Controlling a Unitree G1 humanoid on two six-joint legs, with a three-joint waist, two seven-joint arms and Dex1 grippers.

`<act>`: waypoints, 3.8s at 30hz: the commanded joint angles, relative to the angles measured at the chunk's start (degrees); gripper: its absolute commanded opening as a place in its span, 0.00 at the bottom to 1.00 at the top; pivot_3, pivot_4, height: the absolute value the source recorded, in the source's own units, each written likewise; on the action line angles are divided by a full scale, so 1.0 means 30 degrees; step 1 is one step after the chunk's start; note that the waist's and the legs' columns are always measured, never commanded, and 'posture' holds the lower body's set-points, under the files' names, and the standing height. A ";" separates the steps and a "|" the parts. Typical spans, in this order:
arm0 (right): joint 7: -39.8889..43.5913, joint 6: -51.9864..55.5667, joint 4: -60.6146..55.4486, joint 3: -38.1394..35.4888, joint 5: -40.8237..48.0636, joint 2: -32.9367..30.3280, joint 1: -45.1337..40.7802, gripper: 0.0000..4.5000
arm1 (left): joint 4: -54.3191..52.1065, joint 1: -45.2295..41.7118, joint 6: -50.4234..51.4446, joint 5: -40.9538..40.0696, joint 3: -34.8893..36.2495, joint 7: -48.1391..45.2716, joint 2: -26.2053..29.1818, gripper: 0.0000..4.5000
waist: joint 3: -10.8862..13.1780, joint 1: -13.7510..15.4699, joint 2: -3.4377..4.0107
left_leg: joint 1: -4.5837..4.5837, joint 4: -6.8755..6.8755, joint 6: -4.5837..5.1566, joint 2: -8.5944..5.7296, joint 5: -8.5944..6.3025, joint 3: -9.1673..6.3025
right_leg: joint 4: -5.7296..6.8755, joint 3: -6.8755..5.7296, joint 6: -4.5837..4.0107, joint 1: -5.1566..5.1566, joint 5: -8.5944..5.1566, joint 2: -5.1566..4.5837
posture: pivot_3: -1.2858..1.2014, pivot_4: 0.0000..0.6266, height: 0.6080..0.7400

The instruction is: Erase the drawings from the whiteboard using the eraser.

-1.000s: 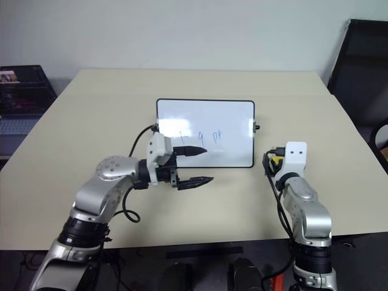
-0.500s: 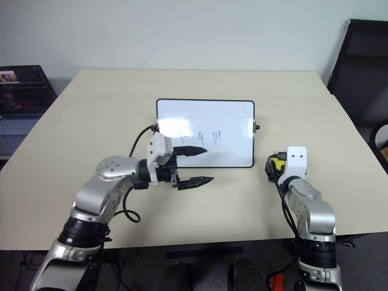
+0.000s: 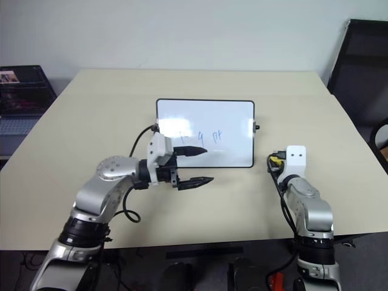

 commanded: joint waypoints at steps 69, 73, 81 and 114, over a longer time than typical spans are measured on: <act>0.8963 -0.6692 0.6164 1.0881 -0.6759 -0.2842 -0.8235 0.15 | -0.3226 0.2829 0.3036 0.0211 0.1871 0.3699 0.2235 1.00 | 0.0019 0.0028 -0.0016 | -0.0012 -0.0002 0.0000 0.0010 -0.0001 -0.0038 | 0.0002 -0.0027 -0.0057 -0.0017 0.0029 -0.0022 | 0.52 0.24 1.00; 0.9698 -0.6513 0.5230 1.1257 -0.7173 -0.3062 -0.7581 0.15 | -0.3031 0.2889 0.2850 0.0294 0.1869 0.3667 0.2237 1.00 | 0.0018 0.0012 -0.0018 | 0.0005 0.0002 0.0000 0.0011 -0.0001 -0.0040 | 0.0013 -0.0024 -0.0054 -0.0006 0.0029 -0.0021 | 0.52 0.24 1.00; 0.6791 -0.7882 0.6856 1.0016 -0.8466 -0.2946 -0.8361 0.13 | -0.2975 0.2926 0.2819 0.0366 0.1881 0.3609 0.2248 1.00 | 0.0019 0.0028 -0.0018 | 0.0019 0.0064 0.0008 0.0013 0.0007 -0.0020 | 0.0036 -0.0005 0.0001 0.0006 0.0040 -0.0017 | 0.52 0.24 1.00; 0.8089 -0.8844 0.8340 0.9495 -0.8499 -0.1512 -0.9139 0.05 | -0.3499 0.3186 0.2972 0.0216 0.1930 0.3772 0.2275 1.00 | 0.0018 -0.0074 -0.0020 | 0.0044 0.0039 0.0031 0.0023 0.0025 0.0003 | 0.0013 0.0014 0.0022 0.0010 0.0070 -0.0004 | 0.52 0.24 1.00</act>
